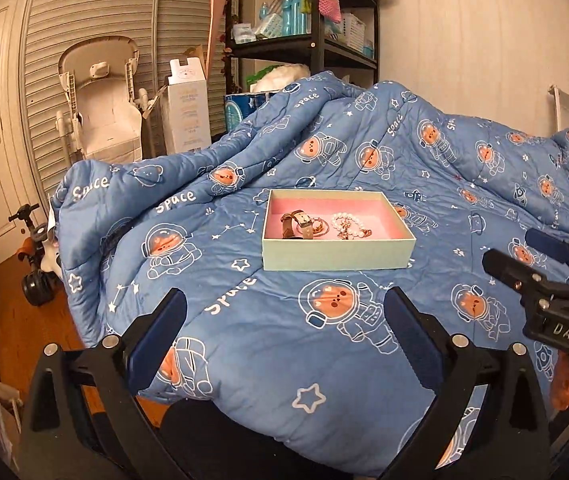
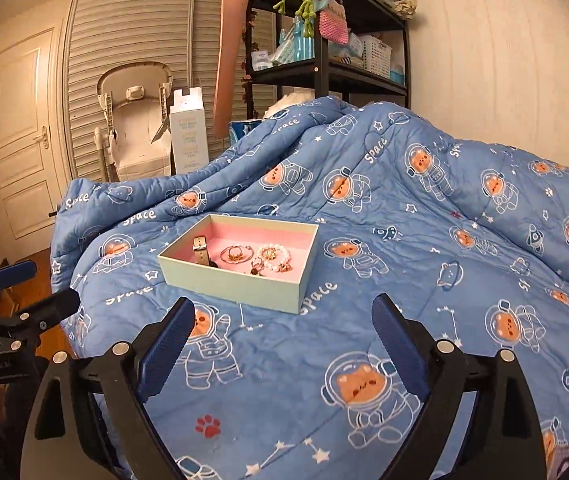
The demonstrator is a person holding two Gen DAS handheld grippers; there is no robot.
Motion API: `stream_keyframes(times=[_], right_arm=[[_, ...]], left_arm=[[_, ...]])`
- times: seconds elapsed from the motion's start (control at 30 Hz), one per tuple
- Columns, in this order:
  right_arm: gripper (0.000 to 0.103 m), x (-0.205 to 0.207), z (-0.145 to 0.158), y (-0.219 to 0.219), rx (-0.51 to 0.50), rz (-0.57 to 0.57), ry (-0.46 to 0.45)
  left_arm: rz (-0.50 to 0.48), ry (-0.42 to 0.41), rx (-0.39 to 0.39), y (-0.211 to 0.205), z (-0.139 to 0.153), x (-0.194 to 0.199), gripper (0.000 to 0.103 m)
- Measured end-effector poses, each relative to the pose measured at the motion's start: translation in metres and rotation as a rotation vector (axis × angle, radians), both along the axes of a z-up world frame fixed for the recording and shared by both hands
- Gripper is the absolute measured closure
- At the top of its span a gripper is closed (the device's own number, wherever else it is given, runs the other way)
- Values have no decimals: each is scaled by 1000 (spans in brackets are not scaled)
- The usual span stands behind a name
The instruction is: Organize jewelry
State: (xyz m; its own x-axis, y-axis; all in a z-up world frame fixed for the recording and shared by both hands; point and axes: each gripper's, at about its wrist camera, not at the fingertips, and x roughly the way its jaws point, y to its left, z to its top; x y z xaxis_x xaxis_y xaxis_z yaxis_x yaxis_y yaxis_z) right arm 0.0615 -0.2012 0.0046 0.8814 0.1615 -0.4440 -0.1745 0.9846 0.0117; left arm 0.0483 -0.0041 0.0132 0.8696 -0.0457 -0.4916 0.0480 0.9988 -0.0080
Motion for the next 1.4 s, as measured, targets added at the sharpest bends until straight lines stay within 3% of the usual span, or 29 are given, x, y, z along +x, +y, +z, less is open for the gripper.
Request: stream_keyframes(times=[0.1,0.43,0.6,1.4], right_arm=[[14,-14,-5,1,-22,-12,-3],[13,-41,-13,-6,7,-34,32],[9,-60,-13,-6,1,-44,-13],[8,-66,-11,-5,-12,-55,-40]], left_arm=[[22,-36,-25,0,0,-14,6],[25,-25,-46,3,-14,-42,6],[32,-27,-69,-2,-21,-53,6],[23,-78,-59,-10,-18,-60,6]])
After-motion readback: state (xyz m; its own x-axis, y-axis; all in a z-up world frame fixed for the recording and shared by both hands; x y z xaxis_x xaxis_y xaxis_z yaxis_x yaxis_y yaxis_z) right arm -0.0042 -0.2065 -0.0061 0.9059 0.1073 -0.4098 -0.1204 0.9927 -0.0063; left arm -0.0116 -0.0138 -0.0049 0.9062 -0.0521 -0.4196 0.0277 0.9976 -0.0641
